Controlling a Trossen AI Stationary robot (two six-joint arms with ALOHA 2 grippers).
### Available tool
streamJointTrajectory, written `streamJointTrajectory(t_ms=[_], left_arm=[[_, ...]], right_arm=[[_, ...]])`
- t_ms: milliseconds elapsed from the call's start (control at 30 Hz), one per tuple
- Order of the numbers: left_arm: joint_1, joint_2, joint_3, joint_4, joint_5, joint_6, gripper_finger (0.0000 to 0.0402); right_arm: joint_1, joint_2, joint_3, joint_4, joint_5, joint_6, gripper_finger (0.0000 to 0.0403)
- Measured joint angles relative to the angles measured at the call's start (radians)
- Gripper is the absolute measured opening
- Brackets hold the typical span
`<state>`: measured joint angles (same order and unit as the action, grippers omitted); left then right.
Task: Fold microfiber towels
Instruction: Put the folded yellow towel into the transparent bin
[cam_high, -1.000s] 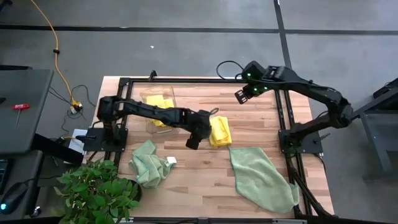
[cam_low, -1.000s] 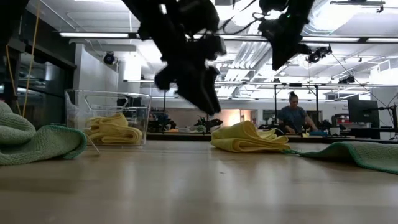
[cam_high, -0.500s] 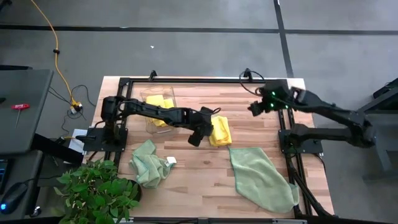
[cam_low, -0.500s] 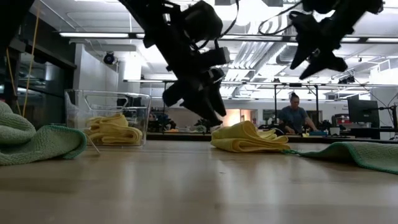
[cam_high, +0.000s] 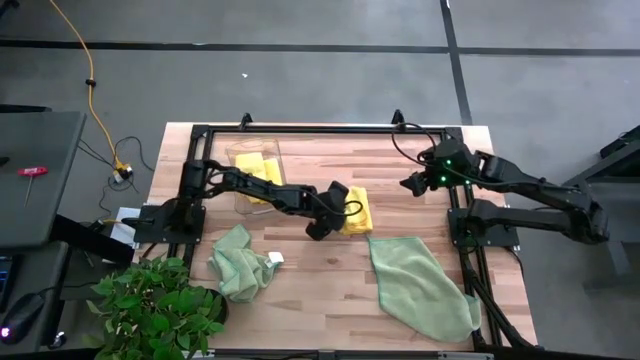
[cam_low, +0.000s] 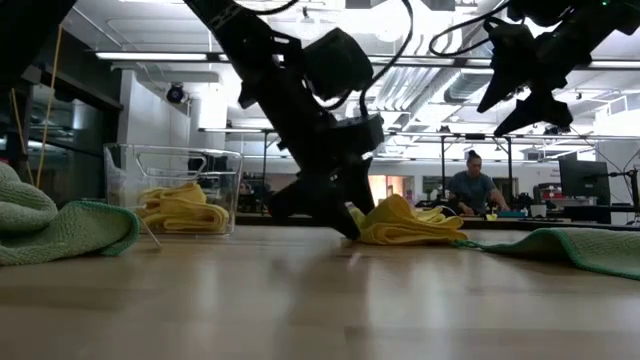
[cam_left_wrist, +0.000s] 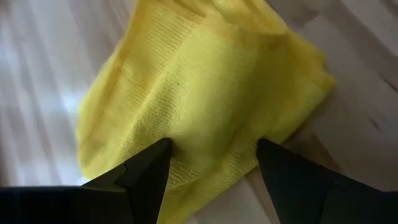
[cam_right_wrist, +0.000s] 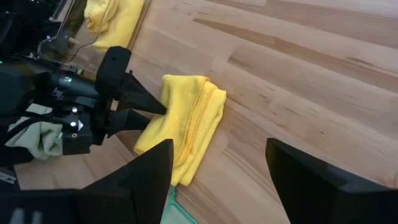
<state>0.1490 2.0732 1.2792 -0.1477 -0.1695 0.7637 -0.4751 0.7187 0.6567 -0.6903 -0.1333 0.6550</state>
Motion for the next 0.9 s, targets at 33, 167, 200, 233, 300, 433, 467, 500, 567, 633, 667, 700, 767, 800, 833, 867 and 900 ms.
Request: streamJointTrajectory(t_ms=[33,167,200,233,300,433,467,500,567,633,667,700,767,800,833,867,900], left_arm=[[0.000,0.005,0.003,-0.004,-0.001,0.007,0.0234],[-0.001,0.007,0.003,-0.013,0.000,0.048,0.0234],[-0.002,0.006,0.003,-0.011,0.000,0.061,0.0234],[-0.002,0.001,0.002,-0.014,-0.003,0.077,0.0234],[-0.002,-0.018,-0.002,-0.036,-0.026,0.113,0.0234],[0.002,-0.062,-0.003,-0.065,-0.006,0.177,0.0234],[0.003,-0.071,0.000,-0.070,-0.003,0.196,0.0234],[0.006,-0.077,0.003,-0.079,-0.001,0.213,0.0234],[0.009,-0.083,0.000,-0.110,0.005,0.231,0.0234],[0.015,-0.086,0.000,-0.123,0.026,0.250,0.0234],[0.018,-0.087,0.000,-0.137,0.043,0.262,0.0234],[0.023,-0.088,0.001,-0.146,0.058,0.272,0.0234],[0.030,-0.077,0.001,-0.148,0.071,0.294,0.0234],[0.034,-0.072,0.000,-0.148,0.071,0.310,0.0234],[0.037,-0.069,-0.001,-0.147,0.072,0.329,0.0234],[0.041,-0.062,0.000,-0.124,0.071,0.349,0.0234],[0.043,-0.056,0.002,-0.102,0.071,0.365,0.0234]], right_arm=[[0.000,0.000,0.000,0.000,0.000,0.000,0.0248],[0.000,0.000,0.000,0.000,0.000,0.001,0.0248],[0.000,0.000,0.000,0.000,0.000,0.002,0.0248],[0.000,0.000,0.000,0.000,0.000,0.002,0.0248],[0.000,0.000,0.000,0.003,0.000,0.002,0.0248],[-0.001,0.001,0.000,0.008,0.000,0.002,0.0248],[-0.001,0.001,0.000,0.010,0.001,0.003,0.0248],[-0.001,0.001,0.000,0.011,0.003,0.003,0.0248],[-0.001,0.002,0.000,0.012,0.006,0.003,0.0248],[-0.002,0.005,0.000,0.015,0.008,0.003,0.0248],[-0.002,0.007,0.000,0.016,0.008,0.003,0.0248],[-0.002,0.009,0.000,0.019,0.008,0.003,0.0248],[-0.002,0.012,0.000,0.019,0.009,0.003,0.0248],[-0.002,0.014,0.000,0.022,0.009,0.003,0.0248],[-0.002,0.016,0.000,0.022,0.009,0.003,0.0248],[-0.002,0.016,0.000,0.021,0.010,0.003,0.0248],[-0.002,0.016,0.000,0.022,0.010,0.002,0.0248]])
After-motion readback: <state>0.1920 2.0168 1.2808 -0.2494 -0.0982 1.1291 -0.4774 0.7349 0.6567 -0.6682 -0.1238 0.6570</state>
